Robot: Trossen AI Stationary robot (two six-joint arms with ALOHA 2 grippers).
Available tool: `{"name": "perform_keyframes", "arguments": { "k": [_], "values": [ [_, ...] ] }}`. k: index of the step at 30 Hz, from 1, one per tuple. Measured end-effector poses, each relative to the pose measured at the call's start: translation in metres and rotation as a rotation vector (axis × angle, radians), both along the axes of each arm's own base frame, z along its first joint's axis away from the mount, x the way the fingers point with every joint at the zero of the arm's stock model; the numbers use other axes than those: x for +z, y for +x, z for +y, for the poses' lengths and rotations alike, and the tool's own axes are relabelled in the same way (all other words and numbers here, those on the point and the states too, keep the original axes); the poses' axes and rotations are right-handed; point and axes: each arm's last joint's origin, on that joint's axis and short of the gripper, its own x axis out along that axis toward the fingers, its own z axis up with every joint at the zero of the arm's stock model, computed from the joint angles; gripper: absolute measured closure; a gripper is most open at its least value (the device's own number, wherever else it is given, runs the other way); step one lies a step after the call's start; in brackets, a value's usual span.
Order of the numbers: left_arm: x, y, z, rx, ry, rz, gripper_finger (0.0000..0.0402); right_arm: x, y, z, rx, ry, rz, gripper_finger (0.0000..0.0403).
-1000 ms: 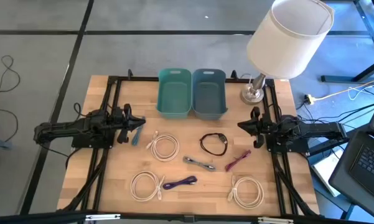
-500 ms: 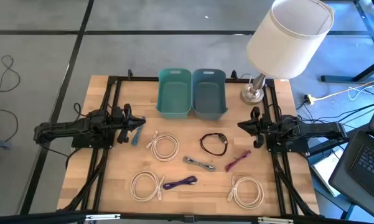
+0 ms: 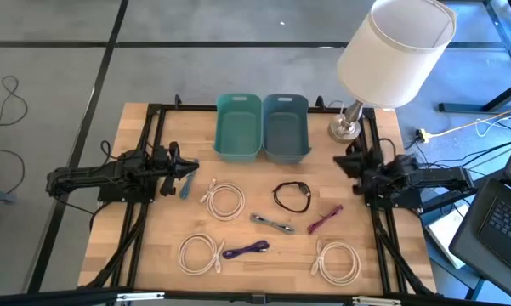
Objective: Pick & Place USB Port
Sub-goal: Put the black HDMI into the blue bin
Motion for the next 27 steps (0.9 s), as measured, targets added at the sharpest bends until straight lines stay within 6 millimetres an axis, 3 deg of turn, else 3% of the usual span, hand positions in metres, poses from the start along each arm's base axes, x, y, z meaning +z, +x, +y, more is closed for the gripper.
{"name": "perform_keyframes", "arguments": {
  "k": [6, 10, 15, 18, 21, 27],
  "values": [
    [0.002, 0.000, 0.002, 0.059, 0.015, -0.021, 0.0393, 0.026, -0.015, -0.006, -0.059, 0.254, -0.299, 0.0372],
    [0.013, -0.002, 0.004, 0.160, 0.024, -0.127, 0.0389, 0.056, -0.026, -0.004, 0.030, 0.236, -0.378, 0.0372],
    [0.031, -0.008, 0.006, 0.231, -0.076, -0.350, 0.0391, 0.101, -0.027, -0.003, 0.027, 0.135, -0.323, 0.0372],
    [0.038, -0.011, 0.007, 0.259, -0.114, -0.442, 0.0393, 0.127, -0.009, -0.001, 0.039, 0.084, -0.196, 0.0372],
    [0.040, -0.012, 0.007, 0.267, -0.117, -0.464, 0.0393, 0.143, 0.024, 0.002, 0.045, 0.089, -0.017, 0.0372],
    [0.038, -0.011, 0.006, 0.252, -0.064, -0.426, 0.0395, 0.136, 0.090, 0.009, 0.076, 0.215, 0.541, 0.0372]
  ]
}}
